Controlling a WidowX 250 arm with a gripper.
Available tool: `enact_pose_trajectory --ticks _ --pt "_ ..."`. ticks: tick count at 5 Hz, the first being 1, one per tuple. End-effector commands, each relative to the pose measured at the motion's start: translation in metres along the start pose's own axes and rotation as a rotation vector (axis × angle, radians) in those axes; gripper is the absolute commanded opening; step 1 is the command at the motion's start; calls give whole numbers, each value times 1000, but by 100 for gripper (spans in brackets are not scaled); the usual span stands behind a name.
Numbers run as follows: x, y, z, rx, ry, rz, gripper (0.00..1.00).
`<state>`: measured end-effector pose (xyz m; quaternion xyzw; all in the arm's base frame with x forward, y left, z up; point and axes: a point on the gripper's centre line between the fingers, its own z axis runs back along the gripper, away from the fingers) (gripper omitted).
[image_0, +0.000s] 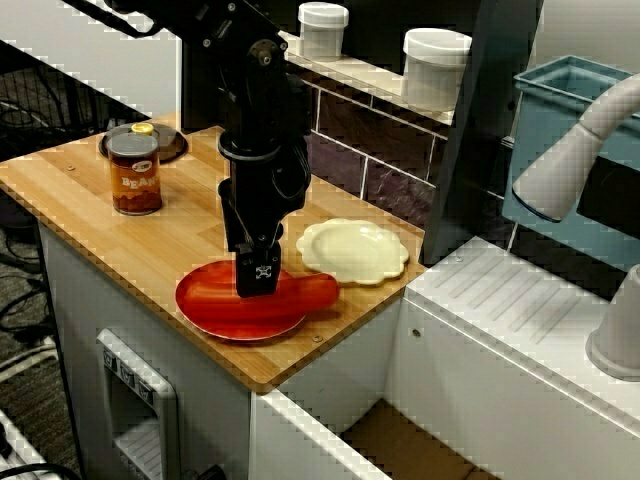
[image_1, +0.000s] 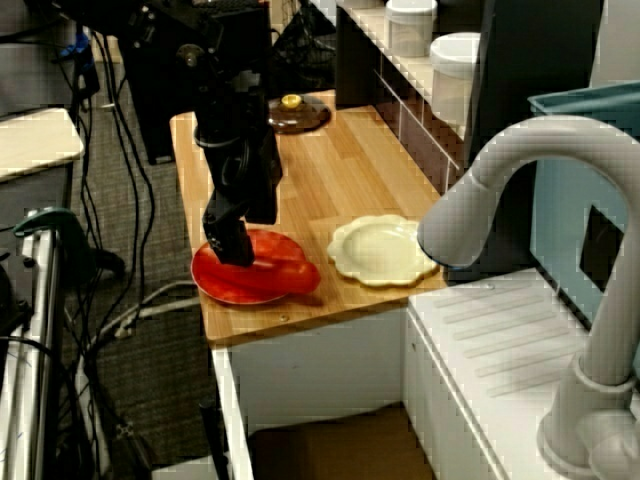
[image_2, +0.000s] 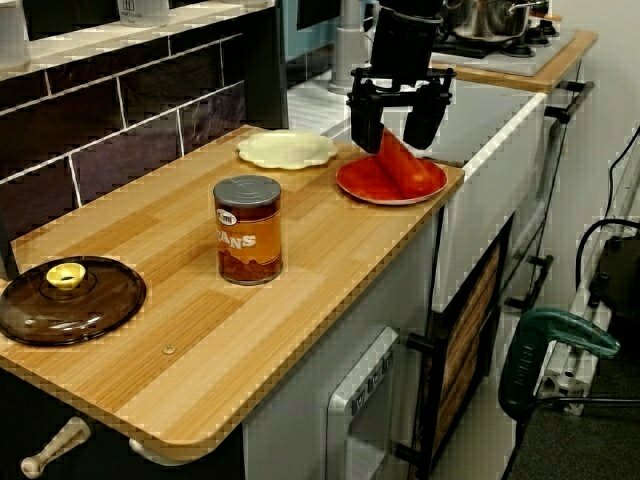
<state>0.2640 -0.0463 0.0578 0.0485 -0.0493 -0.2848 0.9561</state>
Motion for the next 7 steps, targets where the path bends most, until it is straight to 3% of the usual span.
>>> enact_pose_trajectory --ticks 1,4,5,7 --pt "0 0 0 0 0 0 100" --pt "-13 -3 0 -9 -4 -26 100" --pt "-14 -2 -1 -35 -2 -19 0" --pt "-14 -5 -9 -25 -15 -24 0"
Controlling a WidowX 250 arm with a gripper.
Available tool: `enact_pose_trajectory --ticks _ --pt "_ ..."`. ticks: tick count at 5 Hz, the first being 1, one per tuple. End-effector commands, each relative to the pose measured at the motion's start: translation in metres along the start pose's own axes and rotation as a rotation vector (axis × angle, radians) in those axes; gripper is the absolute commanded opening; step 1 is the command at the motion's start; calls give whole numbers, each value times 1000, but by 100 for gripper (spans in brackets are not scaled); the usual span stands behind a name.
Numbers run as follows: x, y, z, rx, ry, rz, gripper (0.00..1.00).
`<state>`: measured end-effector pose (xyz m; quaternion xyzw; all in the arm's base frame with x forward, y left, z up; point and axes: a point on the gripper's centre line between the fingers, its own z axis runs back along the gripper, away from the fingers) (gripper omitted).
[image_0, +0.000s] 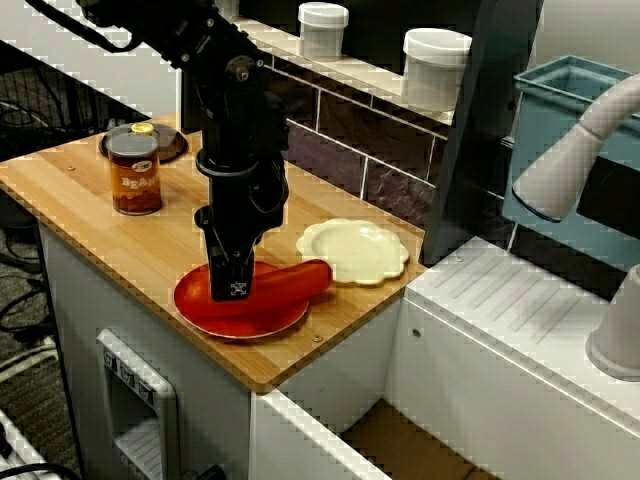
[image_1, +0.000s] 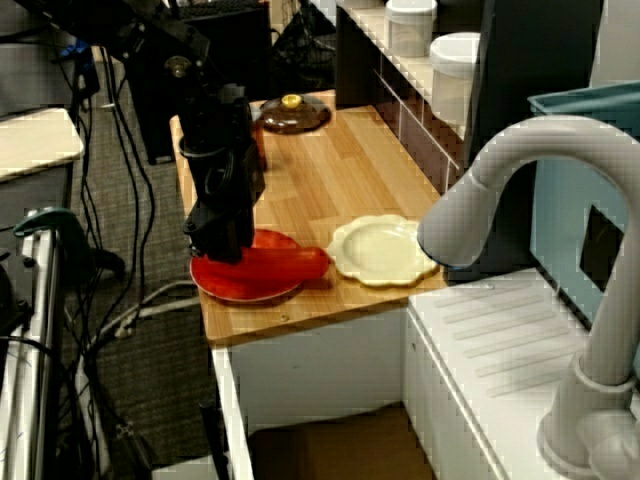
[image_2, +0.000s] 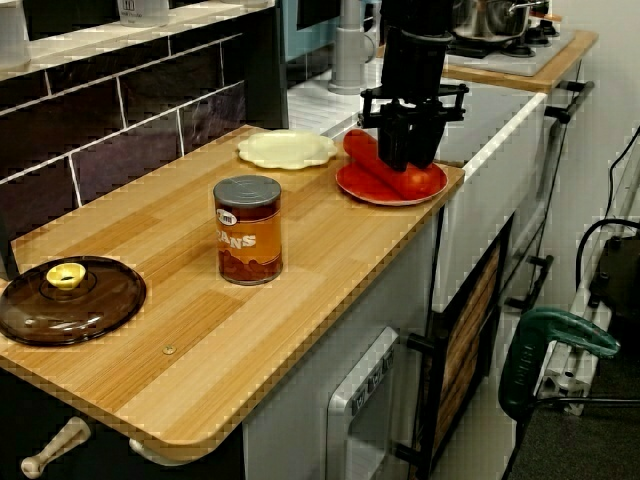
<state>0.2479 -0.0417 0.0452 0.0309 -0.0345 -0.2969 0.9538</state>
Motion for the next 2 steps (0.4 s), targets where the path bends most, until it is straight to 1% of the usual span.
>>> enact_pose_trajectory --ticks 1,2 --pt "4 3 0 22 -25 12 0" --pt "7 6 1 22 -8 26 100"
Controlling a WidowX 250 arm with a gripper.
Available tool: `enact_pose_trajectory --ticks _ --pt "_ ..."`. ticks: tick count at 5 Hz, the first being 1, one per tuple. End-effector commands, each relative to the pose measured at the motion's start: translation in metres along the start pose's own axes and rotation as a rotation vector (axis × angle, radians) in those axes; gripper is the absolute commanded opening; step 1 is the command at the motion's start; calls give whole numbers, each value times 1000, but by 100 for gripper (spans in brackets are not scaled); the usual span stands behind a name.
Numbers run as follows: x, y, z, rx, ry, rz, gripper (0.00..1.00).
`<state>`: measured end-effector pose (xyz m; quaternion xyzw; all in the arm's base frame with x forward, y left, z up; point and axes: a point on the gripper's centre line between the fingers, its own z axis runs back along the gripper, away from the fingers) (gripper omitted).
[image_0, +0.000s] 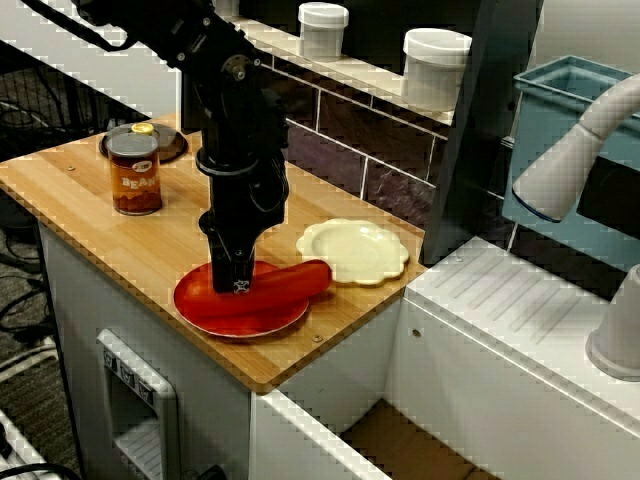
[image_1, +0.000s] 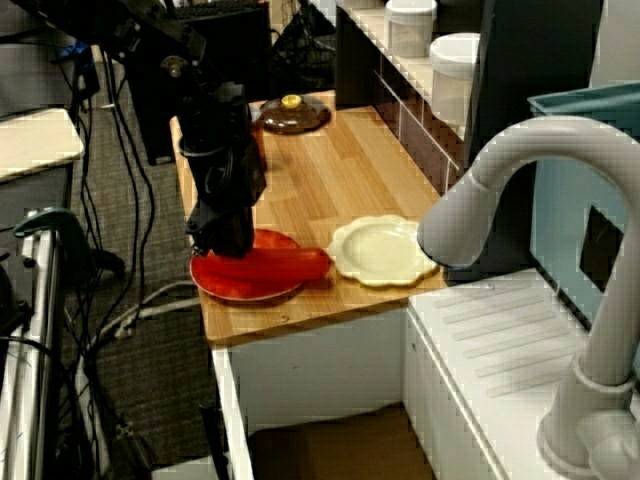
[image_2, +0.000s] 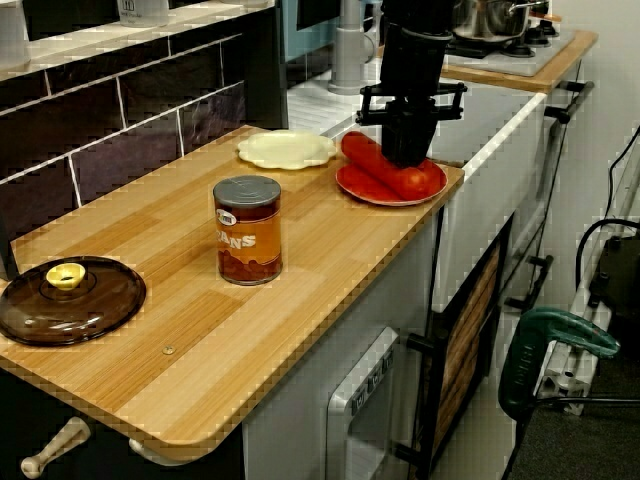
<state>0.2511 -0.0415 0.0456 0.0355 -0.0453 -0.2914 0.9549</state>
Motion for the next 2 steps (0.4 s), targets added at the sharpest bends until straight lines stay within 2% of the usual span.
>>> enact_pose_trajectory --ticks 1,2 --pt "6 8 4 -7 11 21 100" --pt "7 10 9 -15 6 25 100"
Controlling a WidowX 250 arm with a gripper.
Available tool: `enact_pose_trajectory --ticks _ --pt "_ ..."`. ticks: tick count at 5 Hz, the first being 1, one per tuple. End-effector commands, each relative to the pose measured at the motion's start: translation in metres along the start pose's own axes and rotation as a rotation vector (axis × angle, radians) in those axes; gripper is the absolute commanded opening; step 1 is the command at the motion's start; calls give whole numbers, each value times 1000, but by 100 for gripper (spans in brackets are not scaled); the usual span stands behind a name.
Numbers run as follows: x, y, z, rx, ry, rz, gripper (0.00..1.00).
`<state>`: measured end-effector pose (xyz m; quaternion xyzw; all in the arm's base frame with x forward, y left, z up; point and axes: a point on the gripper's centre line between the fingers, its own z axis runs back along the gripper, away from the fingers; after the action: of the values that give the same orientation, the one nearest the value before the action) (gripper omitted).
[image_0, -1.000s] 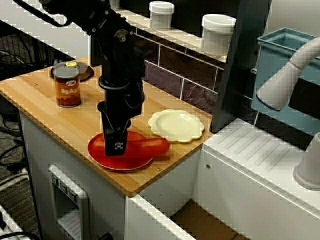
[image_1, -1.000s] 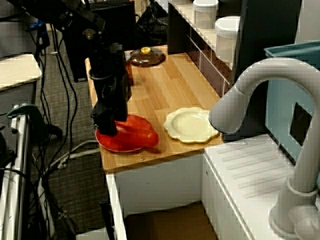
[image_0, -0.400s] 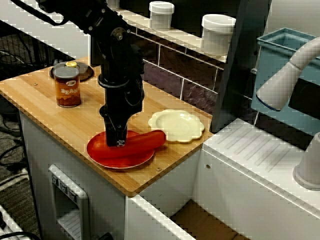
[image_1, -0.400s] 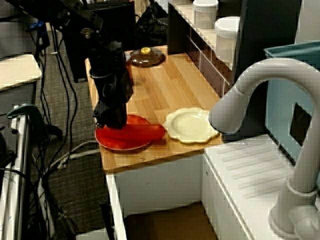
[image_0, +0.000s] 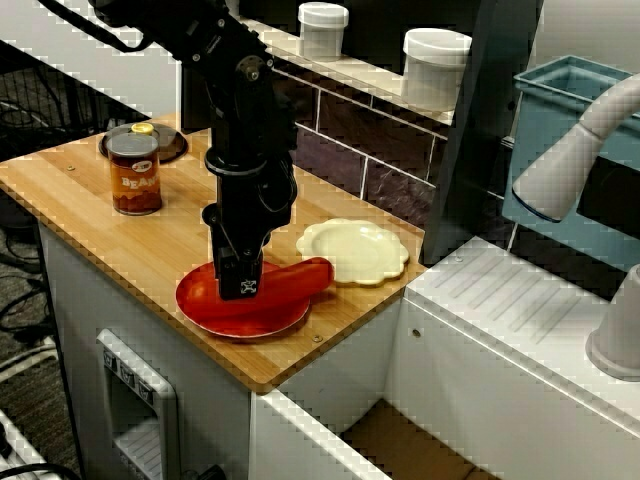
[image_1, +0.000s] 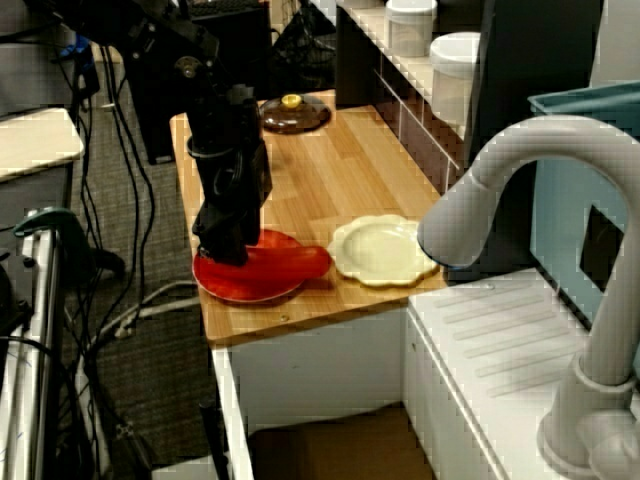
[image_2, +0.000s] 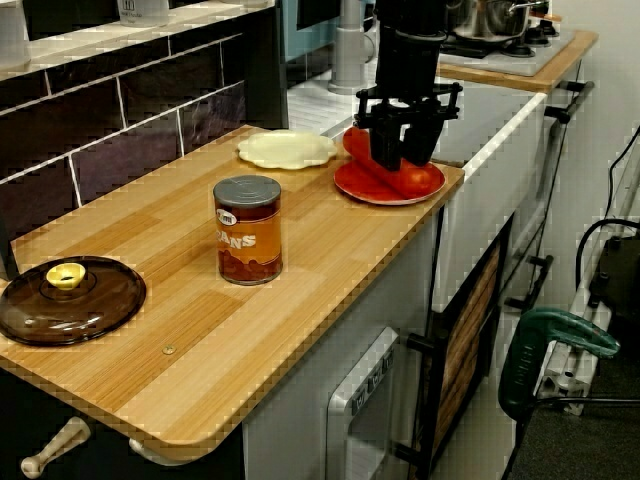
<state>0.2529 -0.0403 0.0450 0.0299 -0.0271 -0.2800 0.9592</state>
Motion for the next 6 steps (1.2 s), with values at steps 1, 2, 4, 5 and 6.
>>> enact_pose_trajectory --ticks 1,2,4,5,6 --pt "7 9 12 -5 -25 6 100" --pt "8 10 11 -8 -27 12 100" --pt "17 4 -5 16 -13 29 100" --pt "22 1 -16 24 -2 37 100" --pt "22 -1 -20 23 -7 36 0"
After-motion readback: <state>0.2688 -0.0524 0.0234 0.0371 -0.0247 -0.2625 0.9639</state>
